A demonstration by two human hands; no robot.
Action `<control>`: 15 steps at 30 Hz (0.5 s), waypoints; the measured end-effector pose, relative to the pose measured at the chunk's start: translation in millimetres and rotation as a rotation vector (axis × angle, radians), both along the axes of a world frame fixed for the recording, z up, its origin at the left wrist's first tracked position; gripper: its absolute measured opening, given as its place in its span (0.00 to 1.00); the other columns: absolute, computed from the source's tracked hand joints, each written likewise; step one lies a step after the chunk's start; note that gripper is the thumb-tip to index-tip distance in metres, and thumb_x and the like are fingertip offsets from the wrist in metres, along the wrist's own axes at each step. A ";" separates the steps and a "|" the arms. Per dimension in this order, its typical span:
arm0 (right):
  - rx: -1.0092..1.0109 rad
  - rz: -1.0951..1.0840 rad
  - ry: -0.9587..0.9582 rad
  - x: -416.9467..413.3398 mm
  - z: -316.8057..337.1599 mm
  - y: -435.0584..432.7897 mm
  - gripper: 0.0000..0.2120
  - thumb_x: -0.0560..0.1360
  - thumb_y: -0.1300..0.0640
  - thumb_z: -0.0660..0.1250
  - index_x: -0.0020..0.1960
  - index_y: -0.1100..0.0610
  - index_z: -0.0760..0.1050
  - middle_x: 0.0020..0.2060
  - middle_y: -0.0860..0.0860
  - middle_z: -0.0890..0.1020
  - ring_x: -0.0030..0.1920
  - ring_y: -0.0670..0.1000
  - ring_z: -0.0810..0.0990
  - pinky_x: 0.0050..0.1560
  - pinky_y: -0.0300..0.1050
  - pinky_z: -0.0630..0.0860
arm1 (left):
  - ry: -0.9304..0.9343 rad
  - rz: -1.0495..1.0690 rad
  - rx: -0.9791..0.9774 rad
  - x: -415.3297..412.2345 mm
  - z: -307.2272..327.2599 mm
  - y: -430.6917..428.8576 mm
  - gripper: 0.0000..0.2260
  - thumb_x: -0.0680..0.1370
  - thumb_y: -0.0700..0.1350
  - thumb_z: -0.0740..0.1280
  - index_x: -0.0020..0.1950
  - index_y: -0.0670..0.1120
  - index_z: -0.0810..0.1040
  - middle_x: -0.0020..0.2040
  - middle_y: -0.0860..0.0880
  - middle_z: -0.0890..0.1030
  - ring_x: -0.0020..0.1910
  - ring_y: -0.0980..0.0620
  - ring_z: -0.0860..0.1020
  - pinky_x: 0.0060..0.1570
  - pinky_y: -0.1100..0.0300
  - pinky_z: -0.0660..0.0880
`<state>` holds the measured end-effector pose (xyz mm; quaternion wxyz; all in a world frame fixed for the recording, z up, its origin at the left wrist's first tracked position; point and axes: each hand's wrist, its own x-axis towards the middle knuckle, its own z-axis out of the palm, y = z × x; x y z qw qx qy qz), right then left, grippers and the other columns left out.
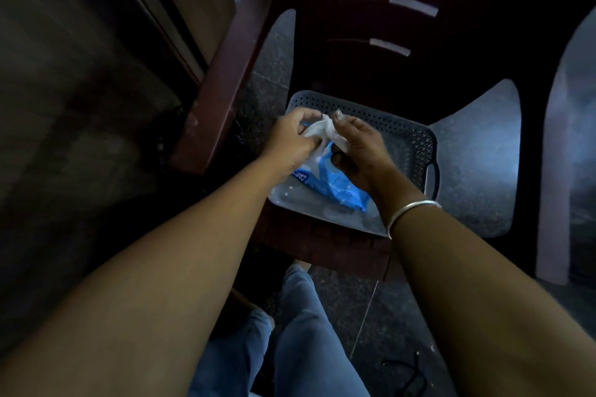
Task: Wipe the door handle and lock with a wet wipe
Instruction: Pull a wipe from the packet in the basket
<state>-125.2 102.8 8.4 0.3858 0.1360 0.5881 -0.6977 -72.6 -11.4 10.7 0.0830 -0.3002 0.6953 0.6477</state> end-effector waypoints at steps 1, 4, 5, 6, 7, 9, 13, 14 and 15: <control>-0.041 0.025 -0.027 -0.8 8.6 -1.3 0.06 0.77 0.60 0.65 0.40 0.56 0.75 0.26 0.48 0.77 0.22 0.43 0.71 0.21 0.34 0.65 | 0.010 0.006 -0.017 2.4 6.0 -3.4 0.15 0.72 0.34 0.67 0.57 0.44 0.74 0.53 0.39 0.80 0.49 0.45 0.80 0.47 0.52 0.78; -0.069 0.044 -0.092 1.2 35.7 -12.4 0.08 0.75 0.69 0.63 0.44 0.57 0.74 0.32 0.52 0.75 0.22 0.43 0.71 0.21 0.33 0.66 | 0.043 0.033 -0.048 13.7 28.3 -17.5 0.14 0.72 0.33 0.65 0.56 0.44 0.75 0.51 0.42 0.80 0.46 0.48 0.80 0.39 0.58 0.80; -0.072 0.016 -0.117 2.1 45.0 -18.5 0.10 0.74 0.71 0.61 0.44 0.57 0.73 0.33 0.53 0.74 0.21 0.42 0.70 0.20 0.33 0.66 | 0.050 0.045 -0.060 18.7 35.9 -22.9 0.15 0.71 0.33 0.65 0.57 0.43 0.74 0.52 0.43 0.80 0.44 0.50 0.80 0.36 0.61 0.79; -0.081 -0.019 -0.134 1.8 53.1 -24.5 0.10 0.75 0.71 0.60 0.43 0.57 0.73 0.33 0.53 0.73 0.21 0.42 0.70 0.19 0.33 0.66 | 0.053 0.051 -0.083 22.6 42.7 -27.5 0.17 0.71 0.34 0.65 0.59 0.44 0.74 0.52 0.43 0.79 0.44 0.50 0.79 0.36 0.60 0.79; -0.095 -0.038 -0.141 2.7 63.5 -32.5 0.10 0.75 0.70 0.60 0.41 0.58 0.73 0.33 0.52 0.74 0.21 0.42 0.71 0.20 0.33 0.66 | 0.051 0.061 -0.123 28.0 49.1 -34.7 0.19 0.70 0.35 0.65 0.60 0.45 0.73 0.51 0.44 0.79 0.45 0.49 0.79 0.39 0.57 0.79; -0.118 -0.029 -0.154 6.1 84.6 -49.7 0.08 0.75 0.68 0.61 0.40 0.60 0.74 0.34 0.53 0.74 0.22 0.42 0.73 0.21 0.32 0.68 | 0.045 0.093 -0.177 41.1 67.2 -48.8 0.22 0.69 0.35 0.66 0.63 0.45 0.72 0.48 0.44 0.76 0.46 0.48 0.77 0.42 0.56 0.76; -0.122 0.137 -0.121 21.0 132.9 -89.6 0.05 0.75 0.65 0.65 0.40 0.62 0.75 0.33 0.55 0.79 0.29 0.46 0.78 0.27 0.35 0.76 | 0.061 0.209 -0.154 66.9 111.3 -80.3 0.24 0.67 0.32 0.65 0.62 0.45 0.73 0.53 0.41 0.78 0.50 0.46 0.77 0.47 0.53 0.76; -0.136 0.188 -0.095 28.7 146.4 -100.9 0.06 0.75 0.66 0.64 0.40 0.63 0.76 0.32 0.55 0.81 0.30 0.47 0.79 0.30 0.36 0.78 | 0.067 0.248 -0.130 76.8 125.3 -88.2 0.23 0.67 0.30 0.64 0.61 0.44 0.74 0.52 0.42 0.79 0.49 0.47 0.77 0.45 0.55 0.75; -0.154 0.227 -0.066 36.3 158.5 -112.7 0.07 0.75 0.68 0.63 0.39 0.64 0.76 0.30 0.55 0.81 0.31 0.48 0.80 0.34 0.36 0.80 | 0.072 0.289 -0.109 87.3 138.3 -96.4 0.22 0.68 0.29 0.62 0.59 0.44 0.75 0.50 0.43 0.79 0.47 0.48 0.77 0.42 0.58 0.74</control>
